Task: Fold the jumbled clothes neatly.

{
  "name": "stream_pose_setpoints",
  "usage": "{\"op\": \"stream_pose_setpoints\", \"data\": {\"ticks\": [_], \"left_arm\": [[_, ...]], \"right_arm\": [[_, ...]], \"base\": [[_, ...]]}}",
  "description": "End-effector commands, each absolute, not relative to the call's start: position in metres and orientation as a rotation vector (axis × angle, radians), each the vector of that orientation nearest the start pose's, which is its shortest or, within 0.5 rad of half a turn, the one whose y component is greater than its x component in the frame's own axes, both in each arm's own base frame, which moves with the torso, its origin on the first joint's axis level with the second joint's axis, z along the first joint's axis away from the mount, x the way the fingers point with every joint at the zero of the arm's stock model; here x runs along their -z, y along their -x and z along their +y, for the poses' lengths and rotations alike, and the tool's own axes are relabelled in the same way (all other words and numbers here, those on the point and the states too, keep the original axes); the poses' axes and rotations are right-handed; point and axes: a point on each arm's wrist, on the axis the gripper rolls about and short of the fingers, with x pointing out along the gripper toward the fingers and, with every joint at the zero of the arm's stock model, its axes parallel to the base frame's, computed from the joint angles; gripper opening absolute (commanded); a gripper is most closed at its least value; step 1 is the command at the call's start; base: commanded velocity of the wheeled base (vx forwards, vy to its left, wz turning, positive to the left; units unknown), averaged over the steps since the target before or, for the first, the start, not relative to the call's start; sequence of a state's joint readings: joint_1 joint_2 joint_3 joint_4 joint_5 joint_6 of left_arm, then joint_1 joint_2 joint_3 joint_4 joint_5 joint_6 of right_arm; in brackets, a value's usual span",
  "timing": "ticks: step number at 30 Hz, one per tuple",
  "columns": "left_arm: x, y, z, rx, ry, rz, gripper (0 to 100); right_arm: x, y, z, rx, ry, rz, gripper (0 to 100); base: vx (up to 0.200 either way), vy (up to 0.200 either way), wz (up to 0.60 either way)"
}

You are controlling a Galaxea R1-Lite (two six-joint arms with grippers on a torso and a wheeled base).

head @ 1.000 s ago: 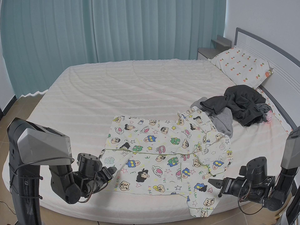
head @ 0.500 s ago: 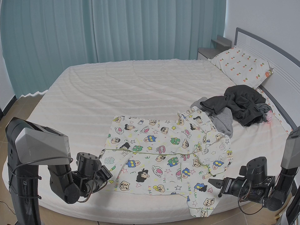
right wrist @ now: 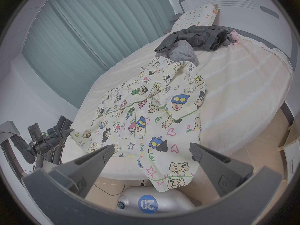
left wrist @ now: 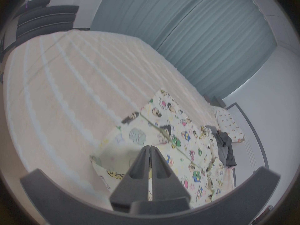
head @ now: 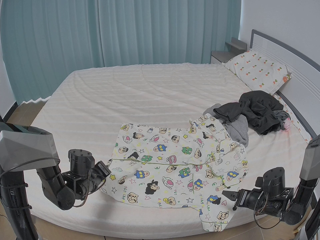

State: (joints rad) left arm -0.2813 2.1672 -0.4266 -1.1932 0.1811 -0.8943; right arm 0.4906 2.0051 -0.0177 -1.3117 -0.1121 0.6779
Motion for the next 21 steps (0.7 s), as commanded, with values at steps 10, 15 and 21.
{"op": "stream_pose_setpoints", "data": {"ticks": [10,15,21], "left_arm": [[-0.003,-0.298,-0.053,-0.222,0.732,0.495,0],[0.005,-0.302,-0.052,-0.217,0.717,0.485,0],[0.024,-0.308,-0.054,-0.167,0.620,0.541,0]], "right_arm": [[-0.017,-0.178,0.092,-0.122,-0.439,0.750,100],[-0.017,-0.178,0.092,-0.122,-0.439,0.750,100],[-0.017,-0.178,0.092,-0.122,-0.439,0.750,100]], "base": [[0.000,0.000,0.00],[0.000,0.000,0.00],[0.000,0.000,0.00]]}}
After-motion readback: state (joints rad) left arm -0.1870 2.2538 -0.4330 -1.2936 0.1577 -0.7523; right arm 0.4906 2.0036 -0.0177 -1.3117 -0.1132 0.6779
